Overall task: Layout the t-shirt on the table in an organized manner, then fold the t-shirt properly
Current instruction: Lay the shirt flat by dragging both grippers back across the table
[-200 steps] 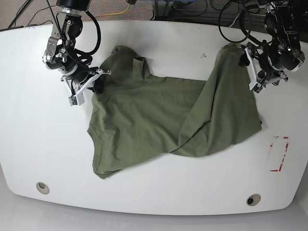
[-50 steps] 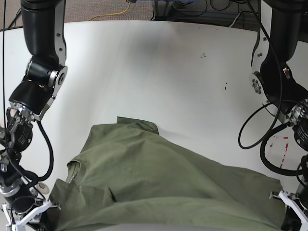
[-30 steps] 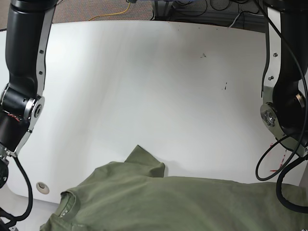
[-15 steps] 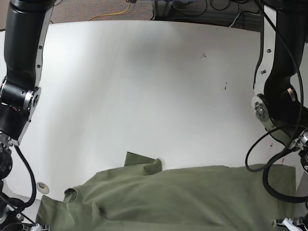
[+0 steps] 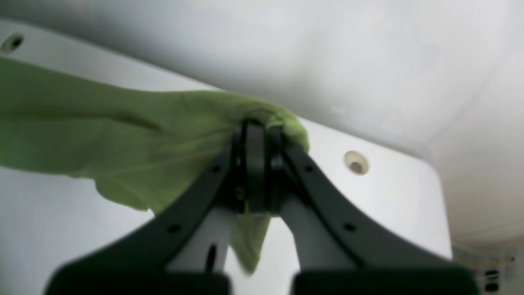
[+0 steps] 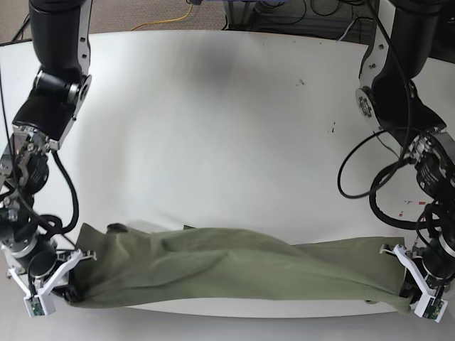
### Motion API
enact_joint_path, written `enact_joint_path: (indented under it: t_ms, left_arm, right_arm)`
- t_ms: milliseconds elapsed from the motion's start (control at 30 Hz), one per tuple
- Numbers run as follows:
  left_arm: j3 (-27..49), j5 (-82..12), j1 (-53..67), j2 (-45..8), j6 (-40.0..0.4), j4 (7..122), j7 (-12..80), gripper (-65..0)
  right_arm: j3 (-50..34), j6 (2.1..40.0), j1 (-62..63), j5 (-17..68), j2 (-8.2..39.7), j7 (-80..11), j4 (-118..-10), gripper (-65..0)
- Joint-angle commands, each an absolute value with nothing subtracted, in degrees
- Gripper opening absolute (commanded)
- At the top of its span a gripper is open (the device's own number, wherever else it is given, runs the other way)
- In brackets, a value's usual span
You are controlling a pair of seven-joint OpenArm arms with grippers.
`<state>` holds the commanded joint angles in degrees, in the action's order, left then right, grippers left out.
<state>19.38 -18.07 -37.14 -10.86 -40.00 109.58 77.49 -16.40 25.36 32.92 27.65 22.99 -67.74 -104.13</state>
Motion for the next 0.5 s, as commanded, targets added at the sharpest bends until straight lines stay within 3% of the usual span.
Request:
enact_joint_path:
  t_ms: [500]
  left_arm:
    - [23.69,-18.33,-10.33,-10.68,-40.00,114.24,77.58,-65.0]
  right_arm:
    - [-19.03,25.45,9.45,27.74,17.80,-69.76,-115.65,-65.0]
